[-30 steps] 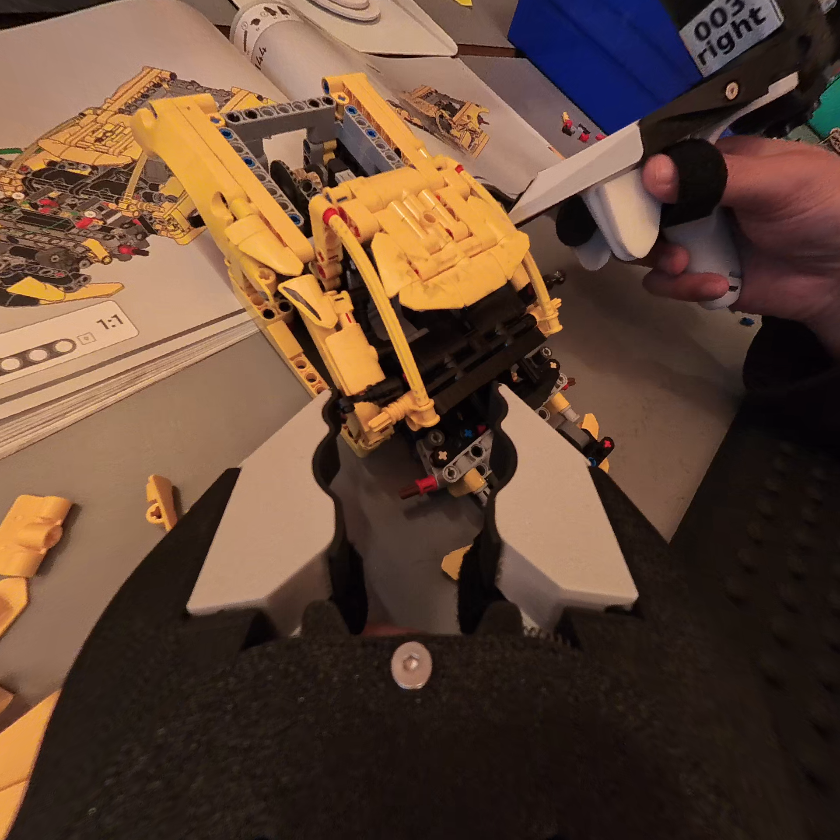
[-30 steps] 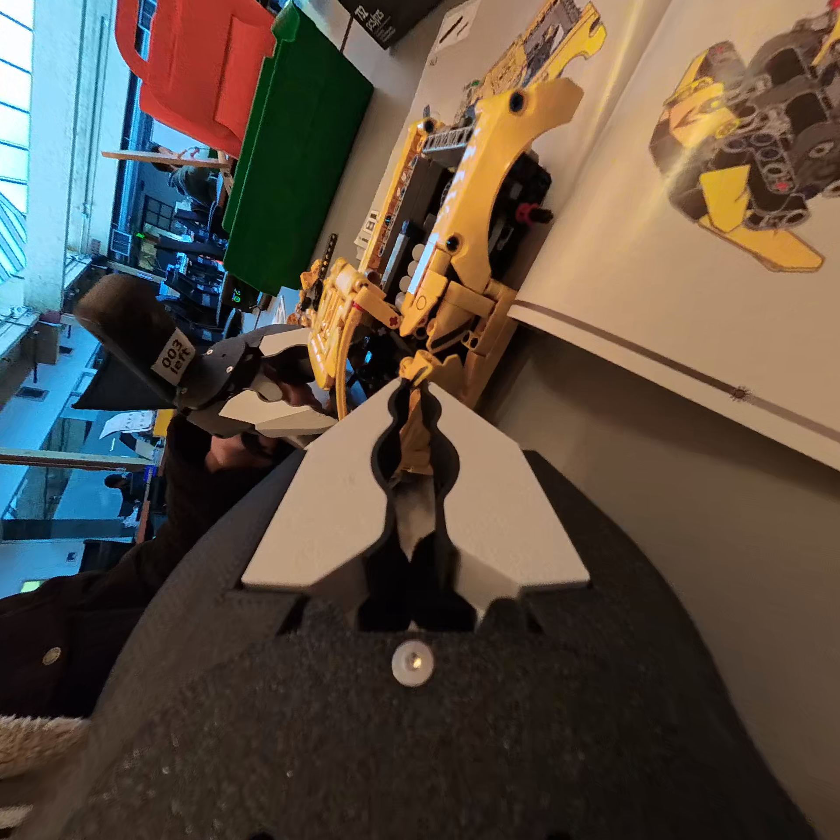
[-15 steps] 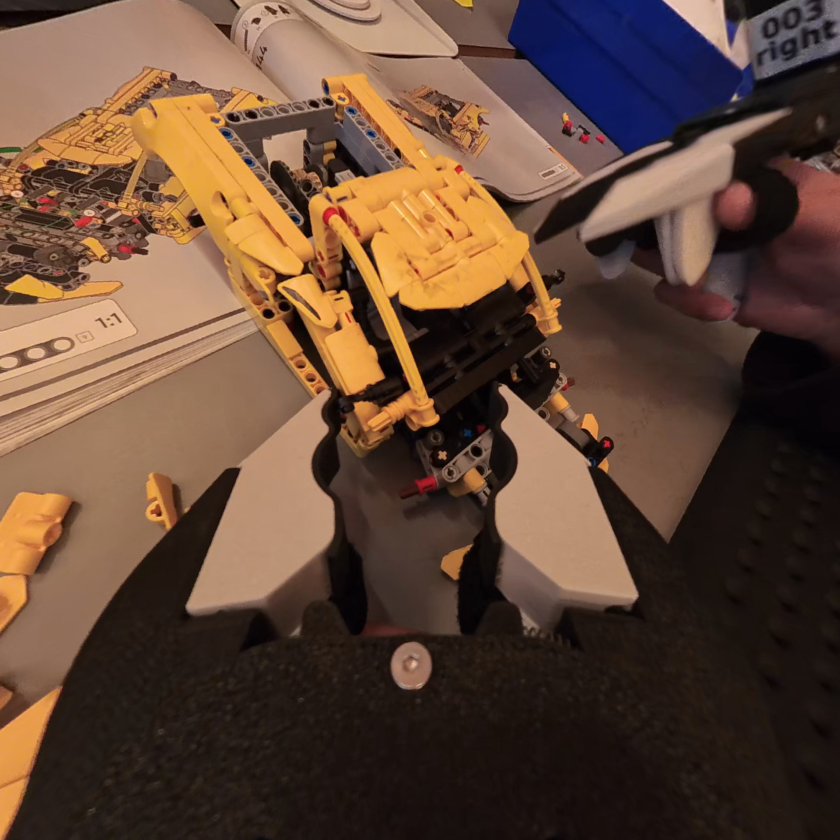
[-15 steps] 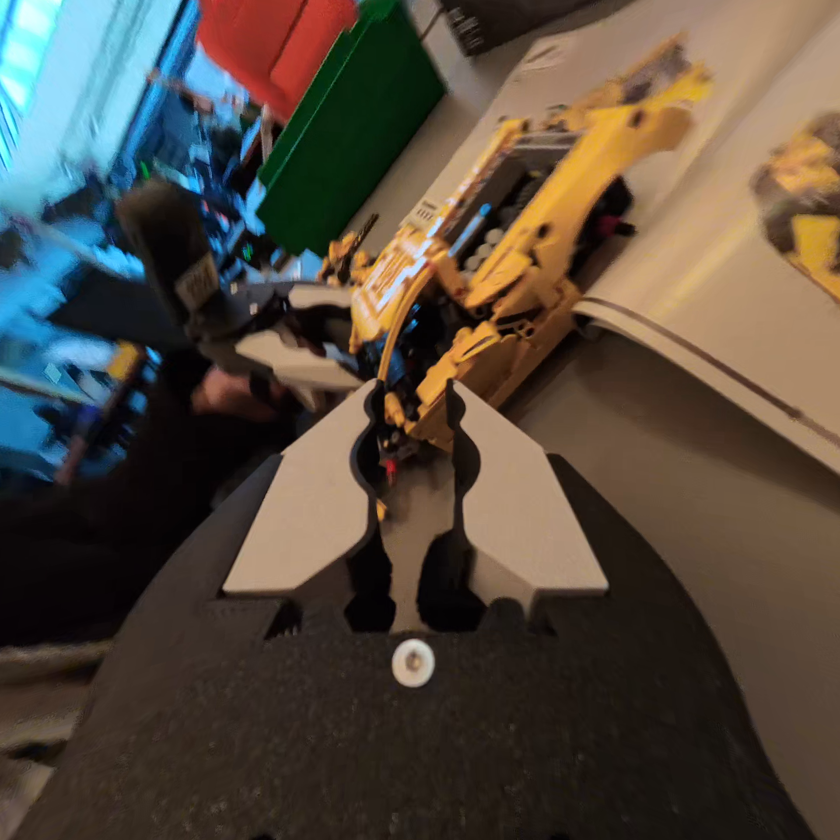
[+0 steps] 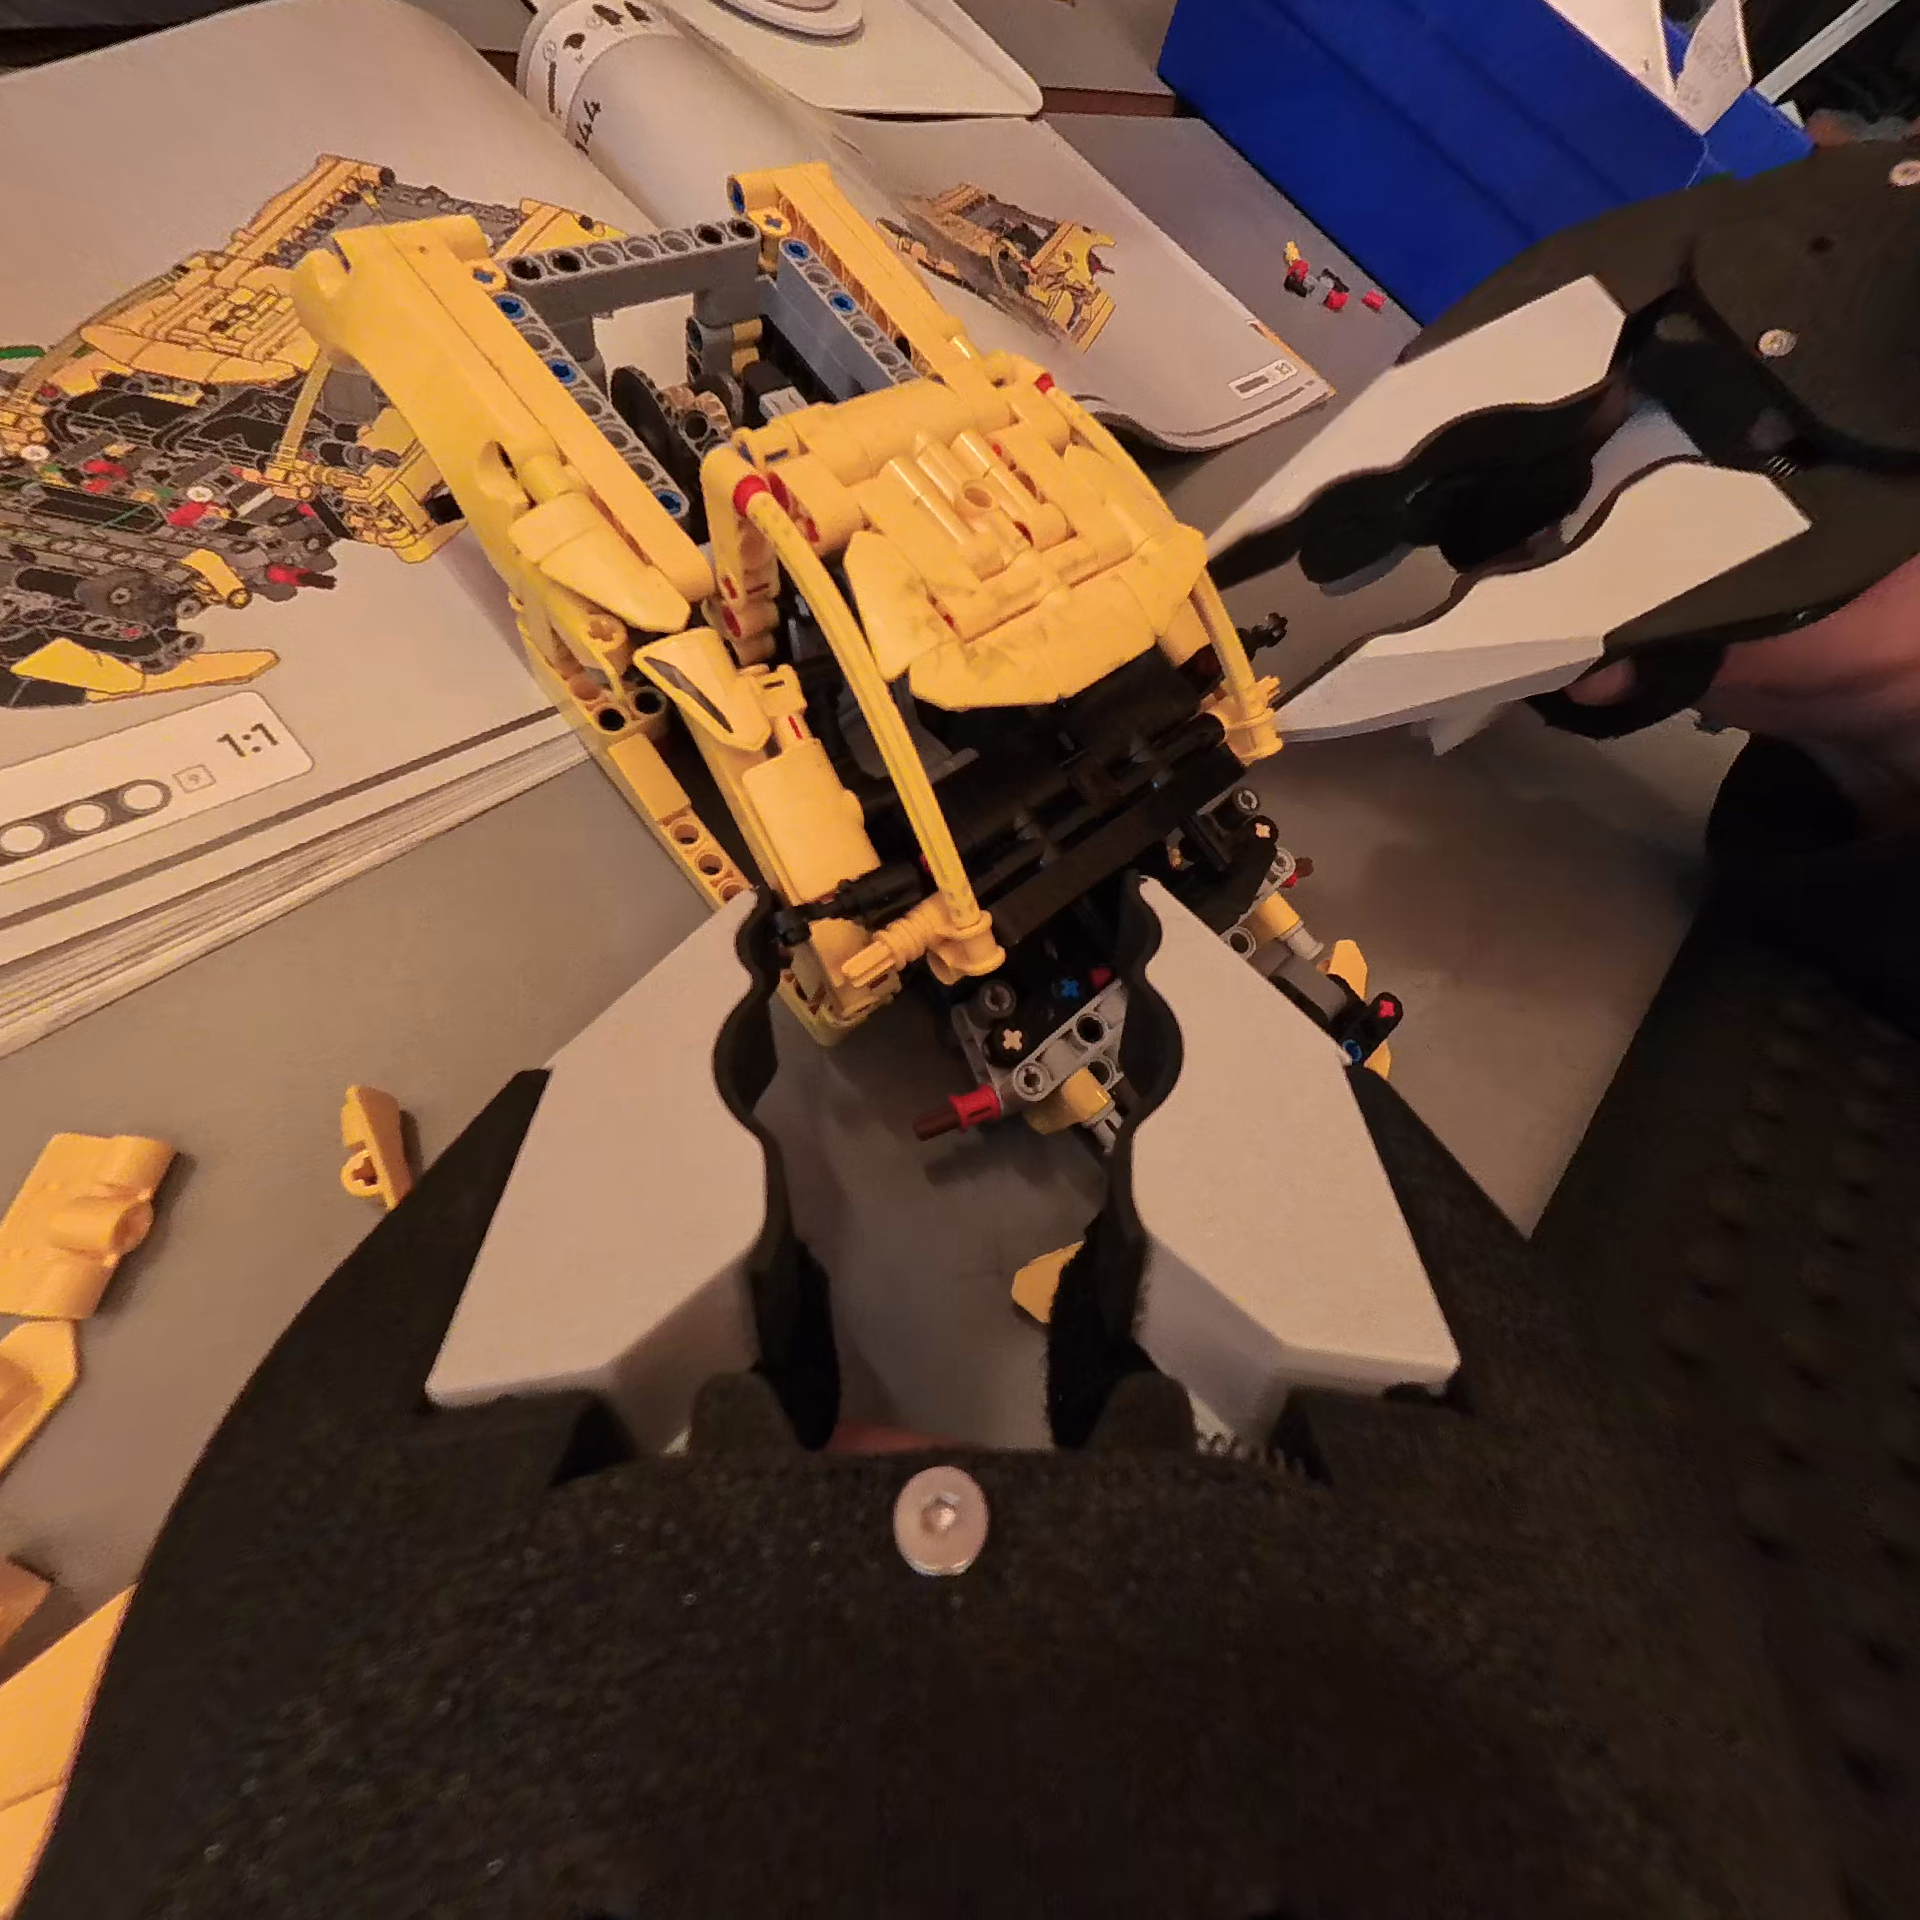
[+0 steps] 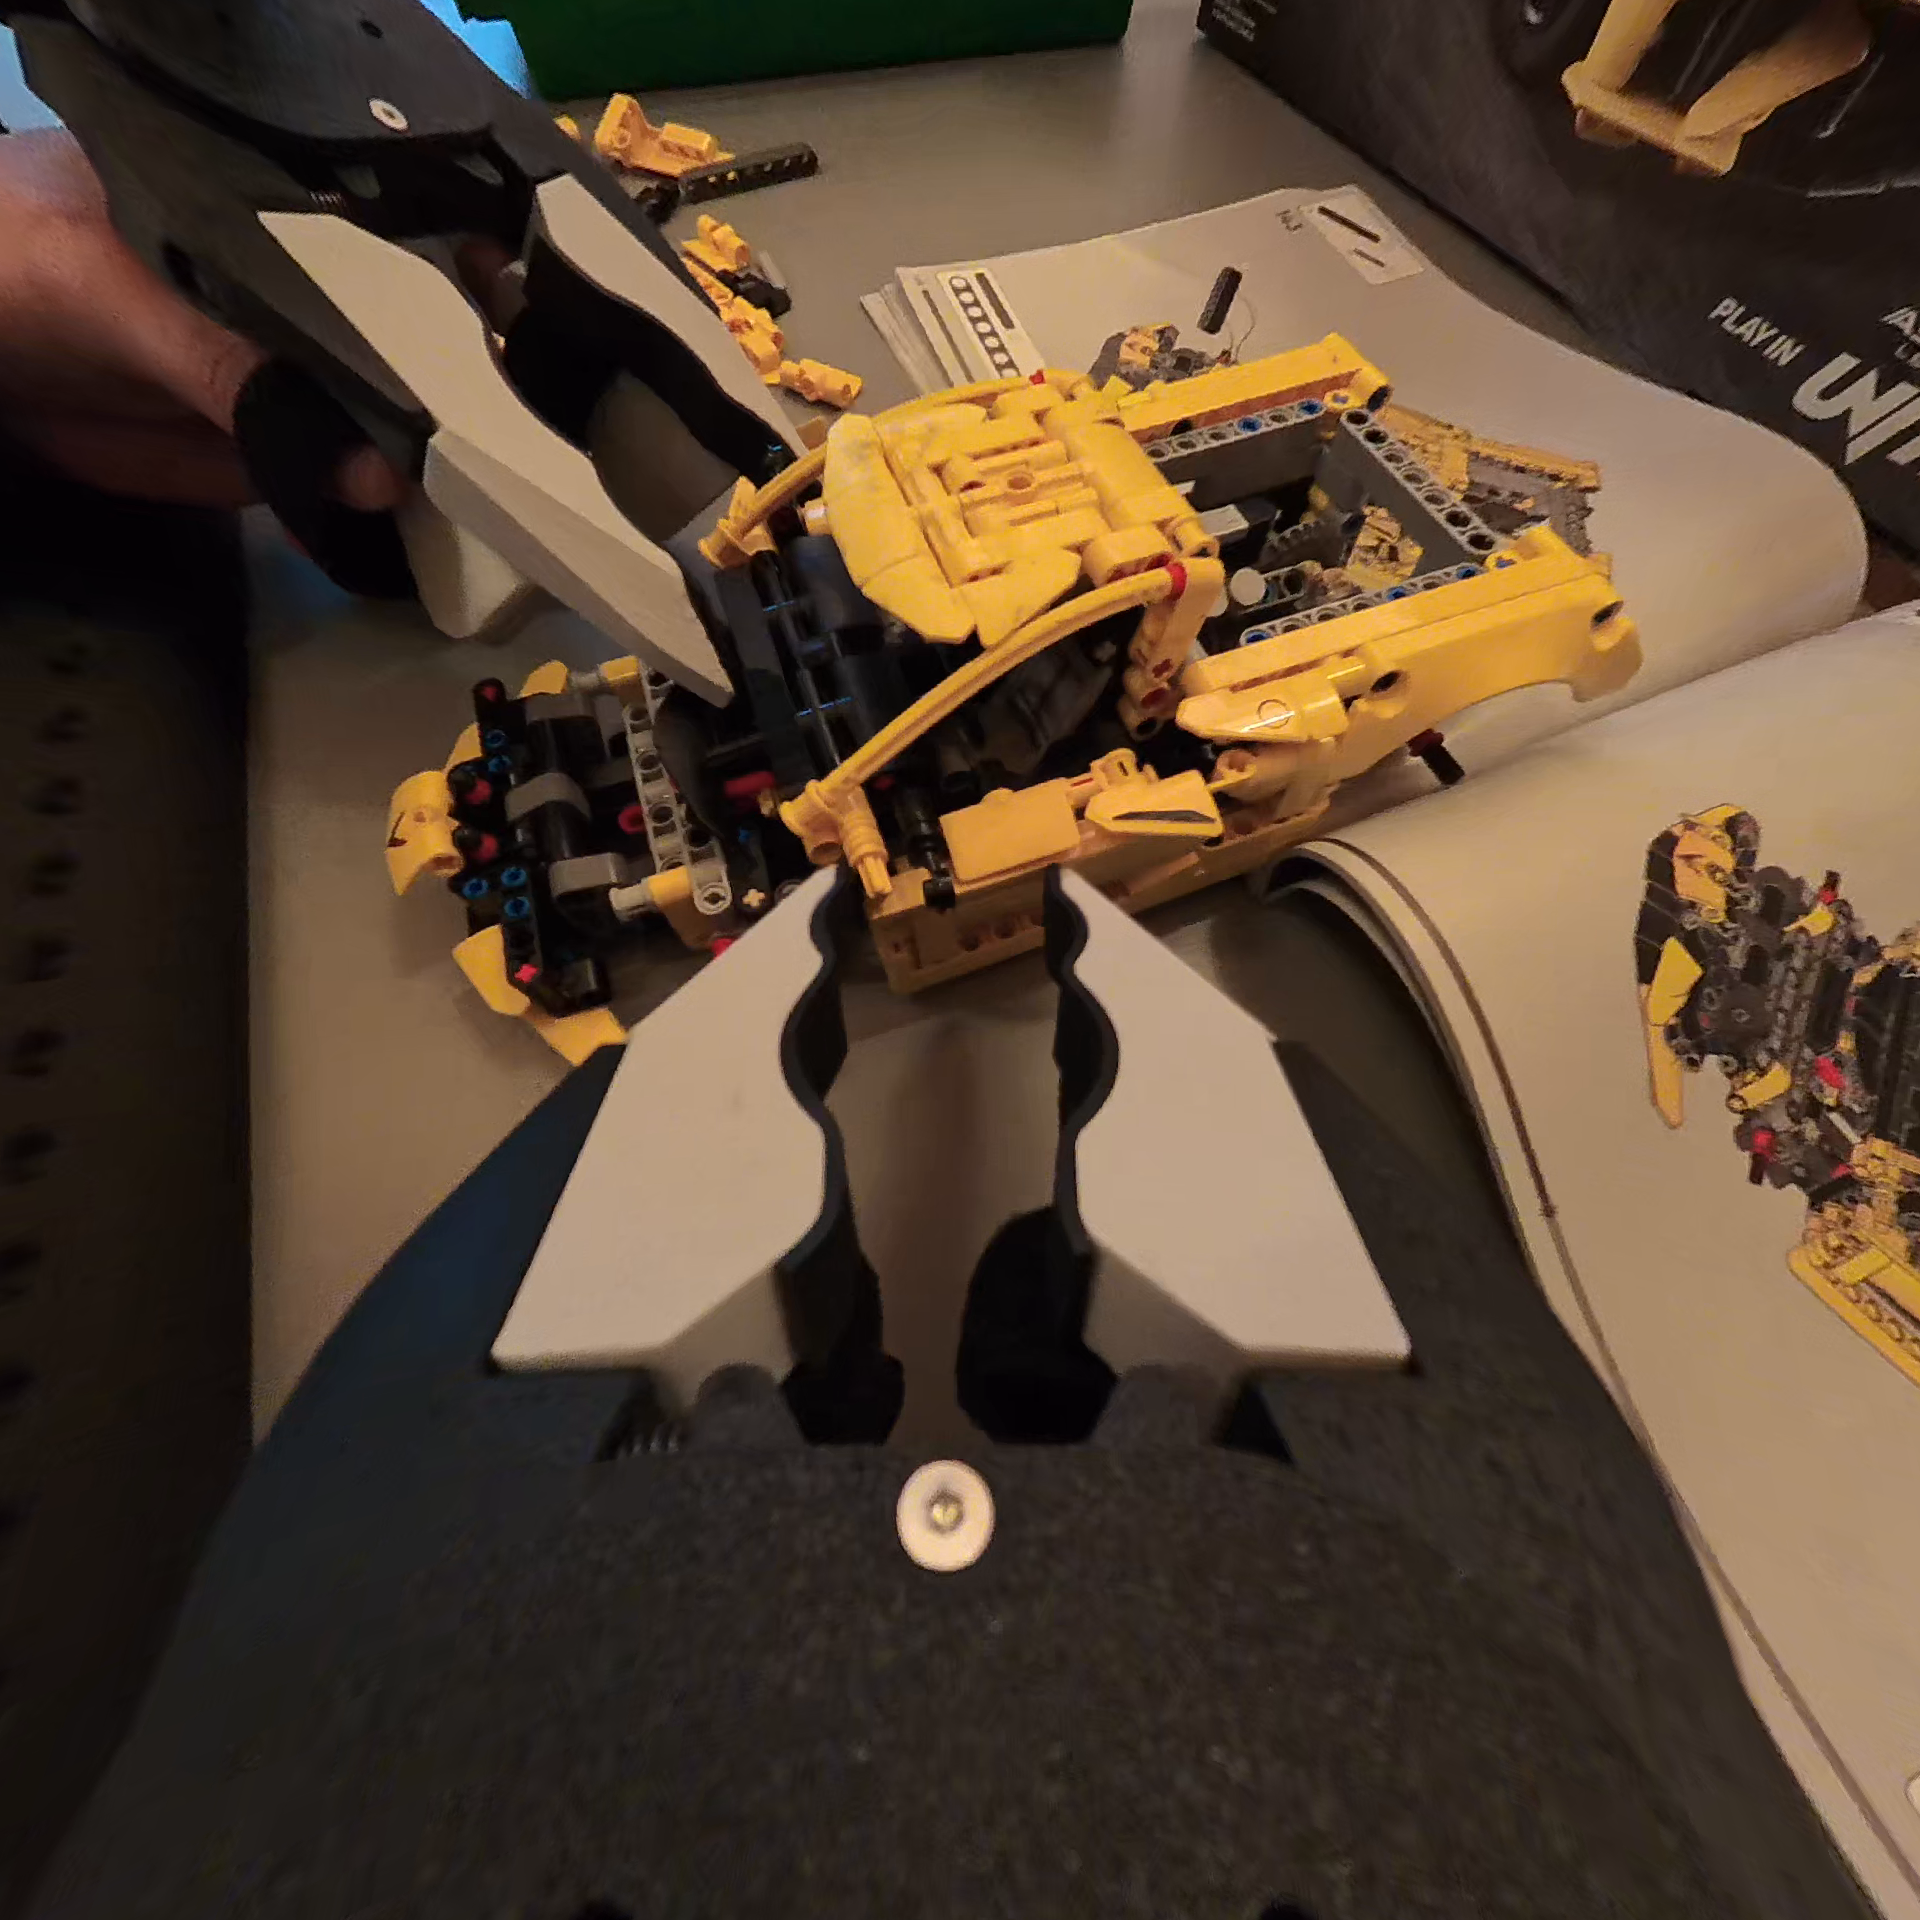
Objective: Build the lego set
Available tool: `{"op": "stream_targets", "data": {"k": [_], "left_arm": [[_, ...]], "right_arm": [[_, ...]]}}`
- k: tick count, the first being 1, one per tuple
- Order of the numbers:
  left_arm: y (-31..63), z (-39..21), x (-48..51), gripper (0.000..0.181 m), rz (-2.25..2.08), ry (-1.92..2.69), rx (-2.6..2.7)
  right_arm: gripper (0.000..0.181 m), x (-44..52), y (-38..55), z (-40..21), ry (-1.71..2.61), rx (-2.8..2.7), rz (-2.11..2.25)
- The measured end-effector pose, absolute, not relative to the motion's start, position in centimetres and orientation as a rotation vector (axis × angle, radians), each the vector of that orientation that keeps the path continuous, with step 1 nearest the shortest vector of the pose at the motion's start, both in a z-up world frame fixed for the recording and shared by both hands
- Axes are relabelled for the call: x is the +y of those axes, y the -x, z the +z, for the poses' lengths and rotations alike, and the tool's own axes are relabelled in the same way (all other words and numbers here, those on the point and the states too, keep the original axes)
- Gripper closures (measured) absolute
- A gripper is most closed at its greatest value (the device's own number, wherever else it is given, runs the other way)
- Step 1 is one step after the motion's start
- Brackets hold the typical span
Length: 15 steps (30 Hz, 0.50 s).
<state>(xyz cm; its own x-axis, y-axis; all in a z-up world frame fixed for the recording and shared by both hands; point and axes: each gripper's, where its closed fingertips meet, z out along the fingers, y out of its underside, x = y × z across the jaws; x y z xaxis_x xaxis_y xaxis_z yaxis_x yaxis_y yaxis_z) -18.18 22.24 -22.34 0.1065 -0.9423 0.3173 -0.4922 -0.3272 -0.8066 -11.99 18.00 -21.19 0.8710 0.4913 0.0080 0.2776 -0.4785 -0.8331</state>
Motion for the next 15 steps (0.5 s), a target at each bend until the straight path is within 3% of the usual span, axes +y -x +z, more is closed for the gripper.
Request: {"op": "stream_targets", "data": {"k": [10,15], "left_arm": [[18.26,-22.3,22.24,0.116,-1.157,1.88,1.396],[18.26,-22.31,22.22,0.116,-1.155,1.878,1.401]], "right_arm": [[0.135,17.61,11.69,-21.63,2.114,-0.539,0.302],[0.119,18.14,11.9,-21.65,2.104,-0.519,0.318]]}}
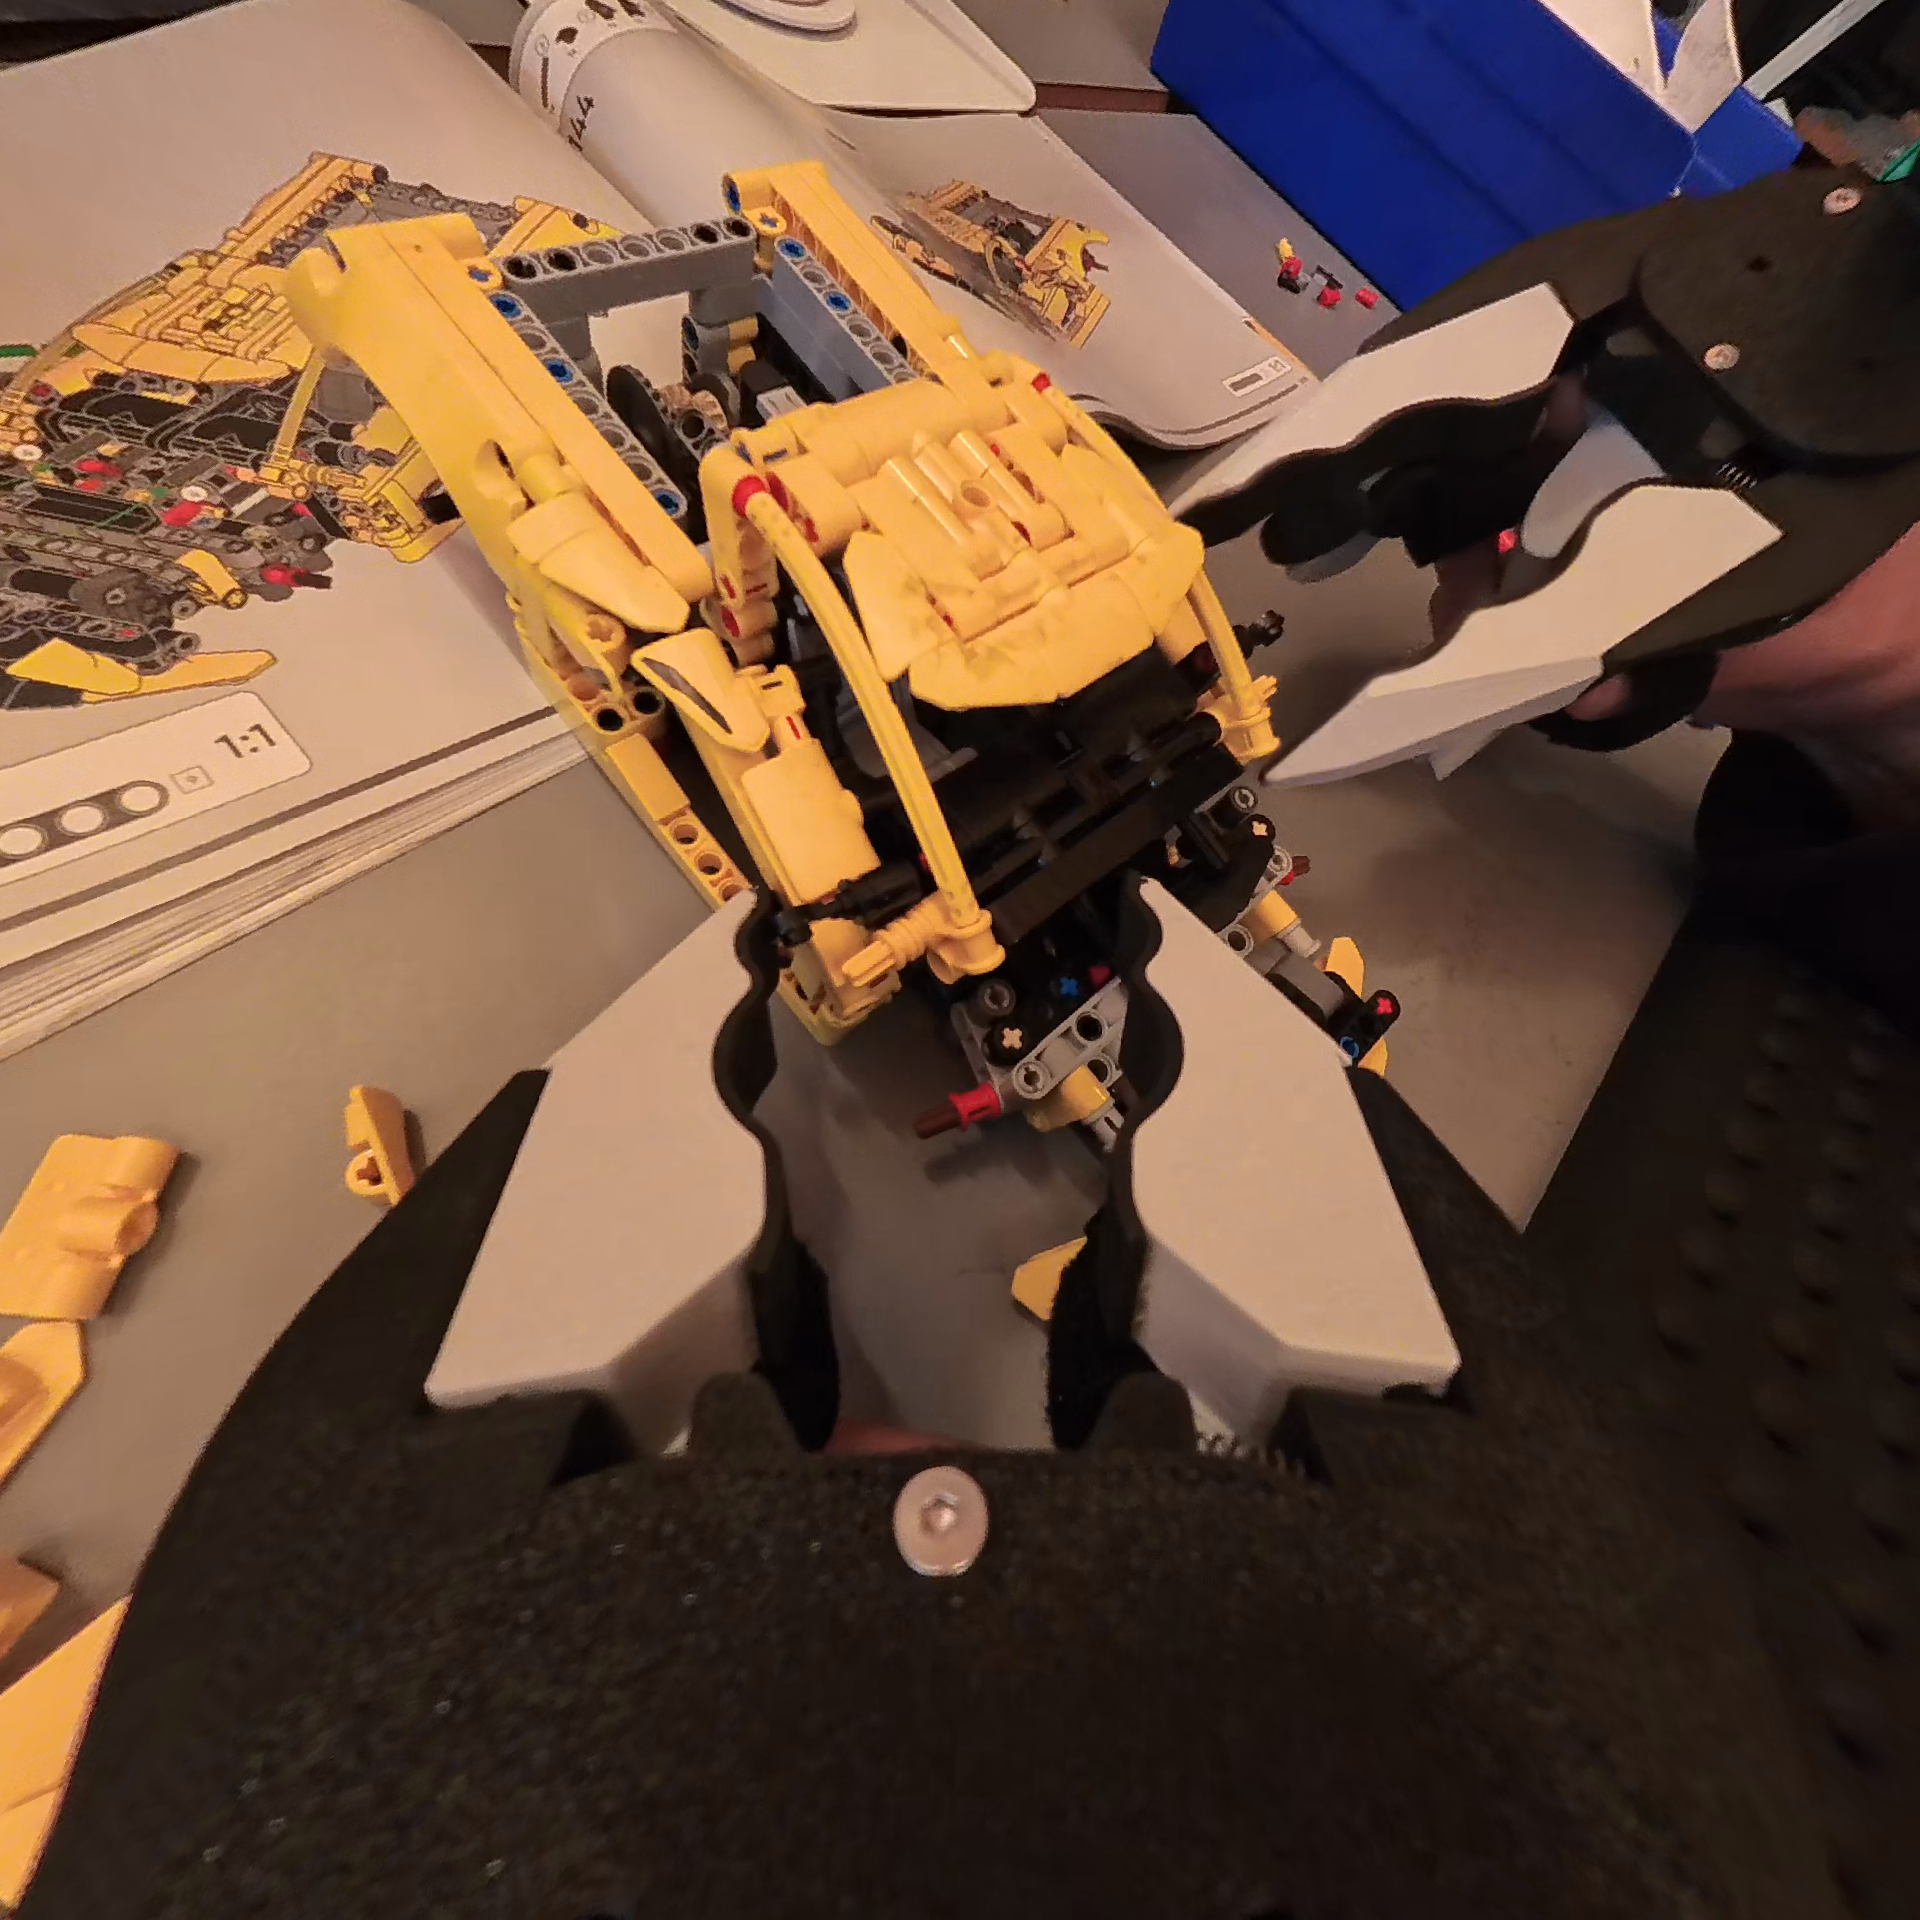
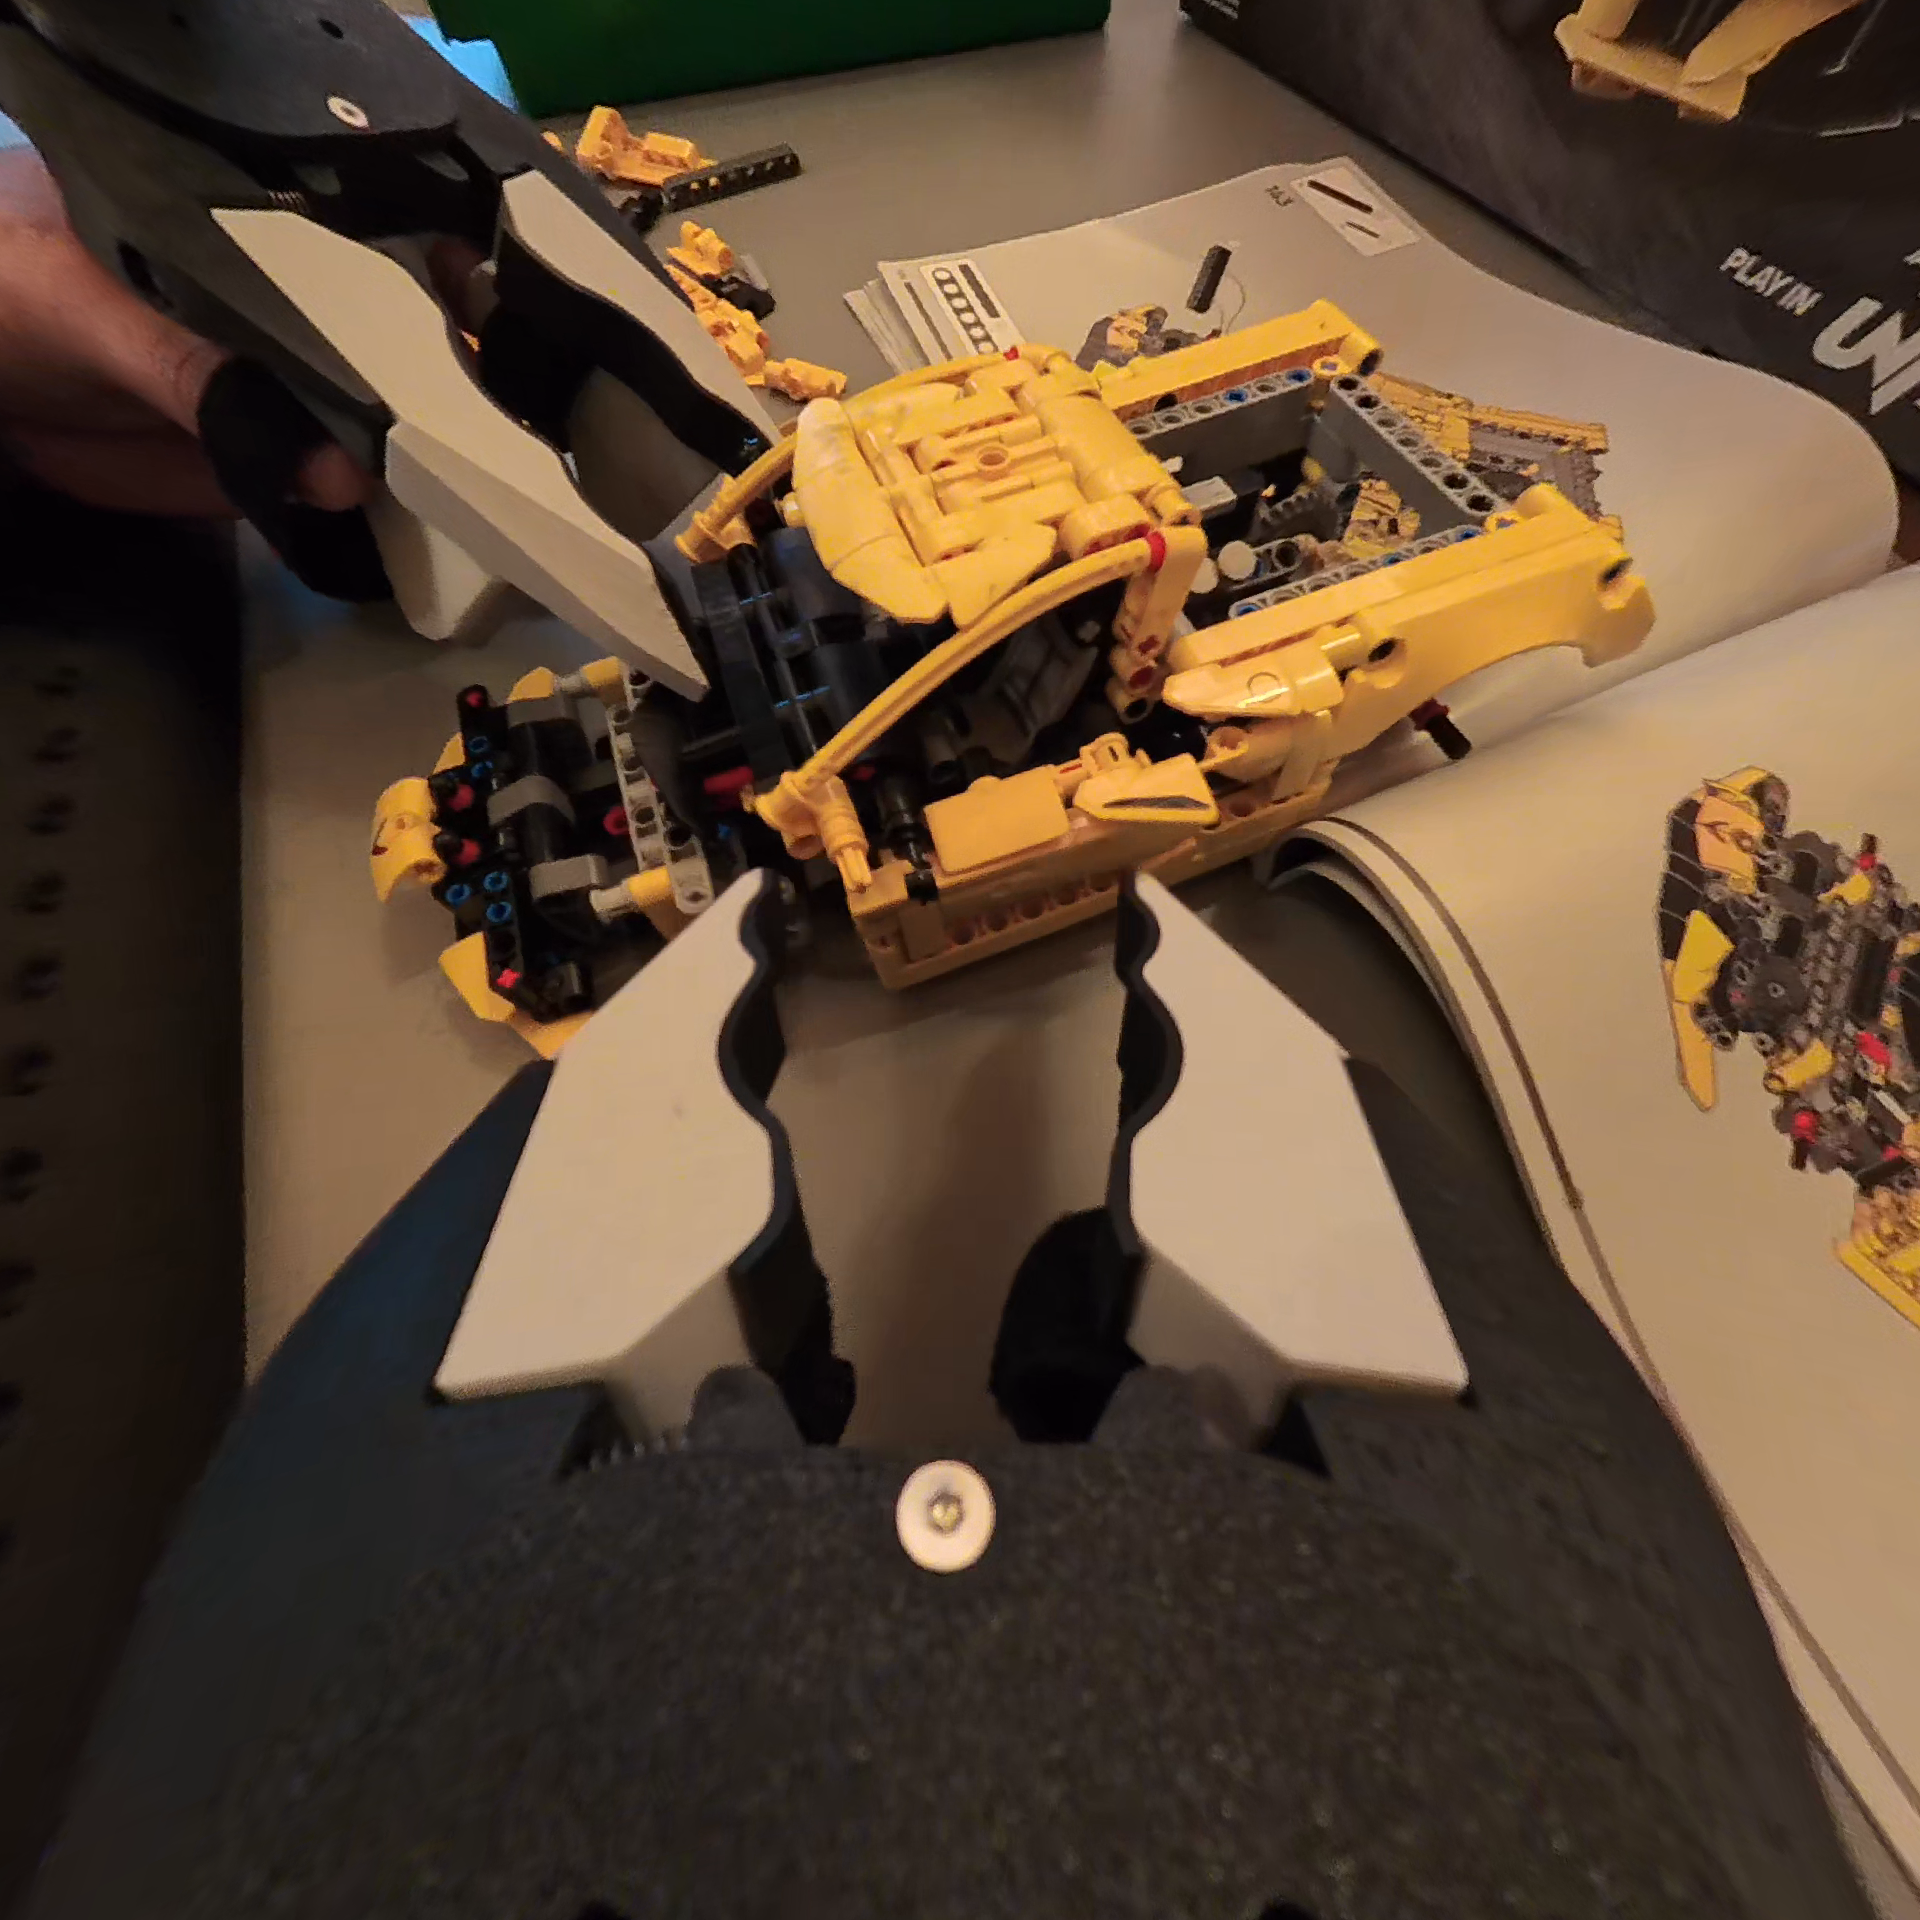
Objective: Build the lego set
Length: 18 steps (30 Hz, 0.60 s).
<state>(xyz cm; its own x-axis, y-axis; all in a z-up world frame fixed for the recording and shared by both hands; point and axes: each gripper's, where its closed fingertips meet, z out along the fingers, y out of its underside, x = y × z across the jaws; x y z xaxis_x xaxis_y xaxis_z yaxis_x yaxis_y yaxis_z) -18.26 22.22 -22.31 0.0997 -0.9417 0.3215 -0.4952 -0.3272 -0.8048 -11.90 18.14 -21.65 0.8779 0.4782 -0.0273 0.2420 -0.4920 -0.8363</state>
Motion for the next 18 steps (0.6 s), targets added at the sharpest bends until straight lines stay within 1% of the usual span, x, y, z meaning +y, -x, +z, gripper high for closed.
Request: {"op": "stream_targets", "data": {"k": [11,15,18], "left_arm": [[18.2,-22.3,22.3,0.115,-1.175,1.877,1.399],[18.2,-22.2,22.4,0.116,-1.189,1.879,1.39],[18.2,-22.2,22.5,0.116,-1.188,1.874,1.39]], "right_arm": [[0.118,18.3,11.8,-22.0,2.114,-0.513,0.36],[0.111,18.5,12.7,-22.2,2.107,-0.539,0.391],[0.11,18.6,12.9,-22.1,2.1,-0.567,0.376]]}}
